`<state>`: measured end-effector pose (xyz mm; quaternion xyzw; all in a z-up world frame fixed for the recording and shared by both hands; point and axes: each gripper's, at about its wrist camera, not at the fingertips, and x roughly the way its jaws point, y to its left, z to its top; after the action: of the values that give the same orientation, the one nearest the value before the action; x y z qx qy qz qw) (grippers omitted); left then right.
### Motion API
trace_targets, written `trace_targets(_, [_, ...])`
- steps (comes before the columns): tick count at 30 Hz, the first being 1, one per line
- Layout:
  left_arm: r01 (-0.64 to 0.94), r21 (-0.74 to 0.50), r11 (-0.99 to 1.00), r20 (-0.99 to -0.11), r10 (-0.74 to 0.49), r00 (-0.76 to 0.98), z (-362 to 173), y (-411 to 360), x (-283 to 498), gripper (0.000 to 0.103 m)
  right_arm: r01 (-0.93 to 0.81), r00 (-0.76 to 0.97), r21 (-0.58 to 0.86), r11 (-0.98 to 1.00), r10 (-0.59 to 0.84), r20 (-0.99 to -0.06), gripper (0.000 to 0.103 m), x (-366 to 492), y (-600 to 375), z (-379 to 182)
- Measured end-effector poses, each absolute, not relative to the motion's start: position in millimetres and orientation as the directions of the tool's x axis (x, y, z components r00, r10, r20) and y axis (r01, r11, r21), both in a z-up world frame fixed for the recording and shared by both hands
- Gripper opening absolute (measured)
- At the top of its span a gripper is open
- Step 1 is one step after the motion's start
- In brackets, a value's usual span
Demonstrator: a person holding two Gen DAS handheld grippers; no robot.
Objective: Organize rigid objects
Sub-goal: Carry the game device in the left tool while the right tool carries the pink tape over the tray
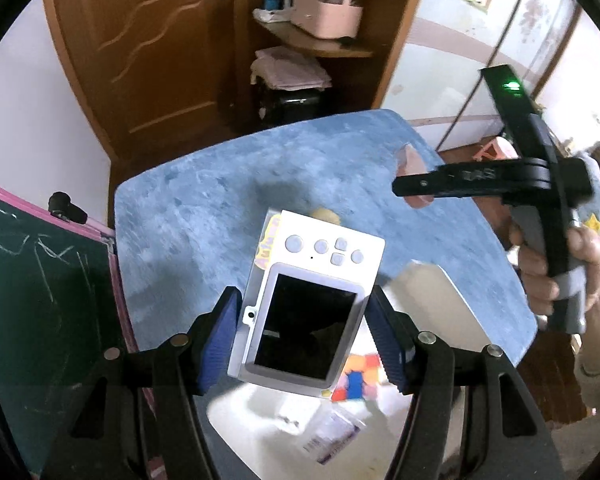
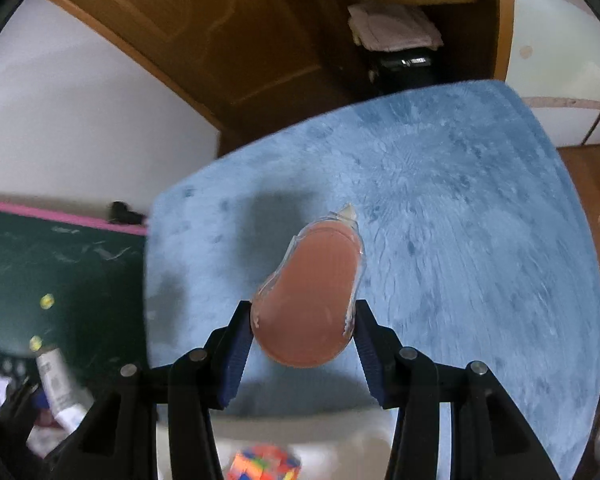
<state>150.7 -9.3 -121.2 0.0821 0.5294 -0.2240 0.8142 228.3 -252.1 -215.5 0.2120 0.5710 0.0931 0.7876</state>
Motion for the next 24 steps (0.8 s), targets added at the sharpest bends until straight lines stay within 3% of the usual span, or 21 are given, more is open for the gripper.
trace_targets(7, [0.513, -0.13, 0.849, -0.92, -0.296, 0.257, -140.4, -18.9, 89.1, 0.066, -0.019, 0.322, 0.438, 0.899, 0.42, -0.848, 0.05, 131.3, -235.2, -195.8])
trace_targets(15, [0.589, -0.174, 0.789, -0.961, -0.268, 0.074, -204.3, -34.1, 36.3, 0.066, -0.072, 0.16, 0.33, 0.941, 0.338, -0.928, 0.05, 66.9, -195.1, -258.2])
trace_targets(24, [0.6, -0.16, 0.784, -0.98, -0.201, 0.001, -257.2, -47.9, 29.7, 0.067, -0.126, 0.149, 0.191, 0.973, 0.209, -0.967, 0.05, 56.1, -177.5, -301.8])
